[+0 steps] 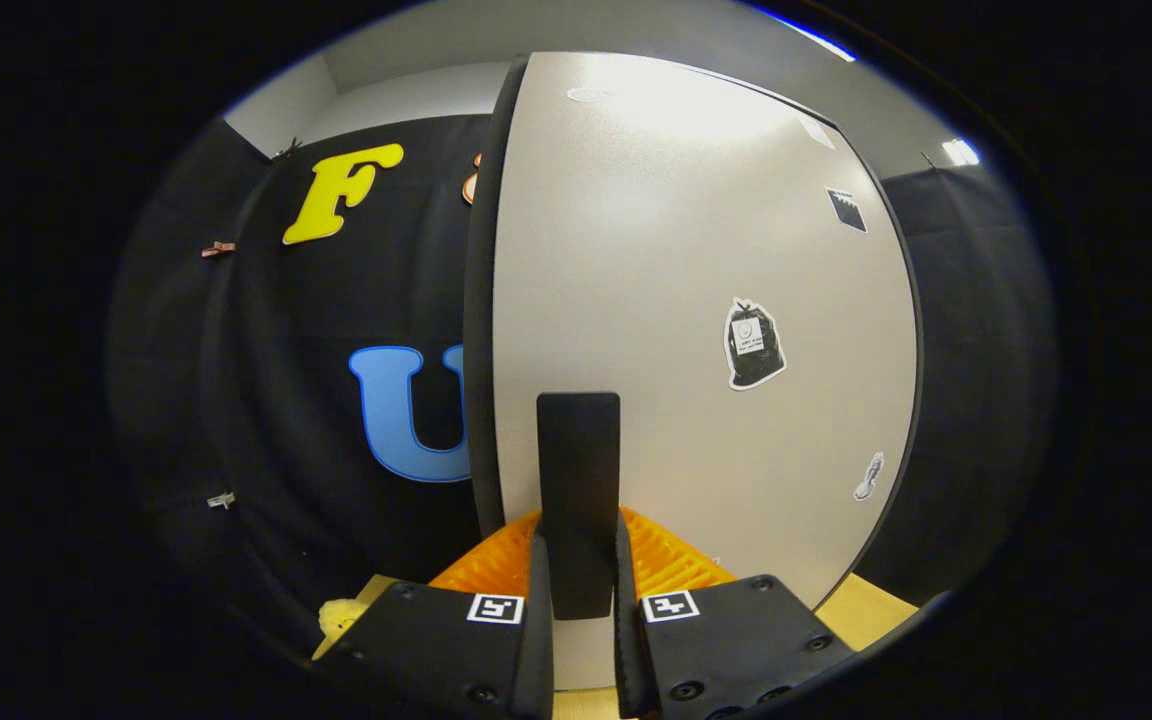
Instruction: Open the shoe cabinet door, grab the shoes and put them into the shoe cabinet, then close the shoe cabinet door.
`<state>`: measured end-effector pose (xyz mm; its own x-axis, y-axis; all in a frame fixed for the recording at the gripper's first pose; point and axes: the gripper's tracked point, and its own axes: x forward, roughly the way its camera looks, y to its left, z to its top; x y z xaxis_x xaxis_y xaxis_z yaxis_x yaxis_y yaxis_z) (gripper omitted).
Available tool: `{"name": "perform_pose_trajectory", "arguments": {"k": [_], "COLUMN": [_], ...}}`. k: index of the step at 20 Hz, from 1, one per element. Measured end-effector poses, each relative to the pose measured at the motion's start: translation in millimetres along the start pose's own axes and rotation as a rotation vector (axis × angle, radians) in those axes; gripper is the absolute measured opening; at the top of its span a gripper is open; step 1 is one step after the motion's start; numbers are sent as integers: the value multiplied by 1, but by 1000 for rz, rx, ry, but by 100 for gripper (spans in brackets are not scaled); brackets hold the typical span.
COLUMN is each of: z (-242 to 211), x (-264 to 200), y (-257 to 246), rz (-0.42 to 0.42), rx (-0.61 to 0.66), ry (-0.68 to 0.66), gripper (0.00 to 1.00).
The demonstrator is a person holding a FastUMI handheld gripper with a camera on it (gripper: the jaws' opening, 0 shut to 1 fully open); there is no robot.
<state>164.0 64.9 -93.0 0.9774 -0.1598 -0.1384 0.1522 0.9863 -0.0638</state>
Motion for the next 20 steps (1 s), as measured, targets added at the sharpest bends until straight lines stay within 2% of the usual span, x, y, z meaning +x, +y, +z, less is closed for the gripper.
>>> {"name": "perform_pose_trajectory", "arguments": {"k": [11, 16, 20], "z": [2, 2, 4], "x": [-106, -140, -163], "y": [-49, -79, -111], "rz": [121, 208, 238], "rx": [36, 32, 32], "ry": [14, 28, 22], "gripper": [28, 28, 28]}}
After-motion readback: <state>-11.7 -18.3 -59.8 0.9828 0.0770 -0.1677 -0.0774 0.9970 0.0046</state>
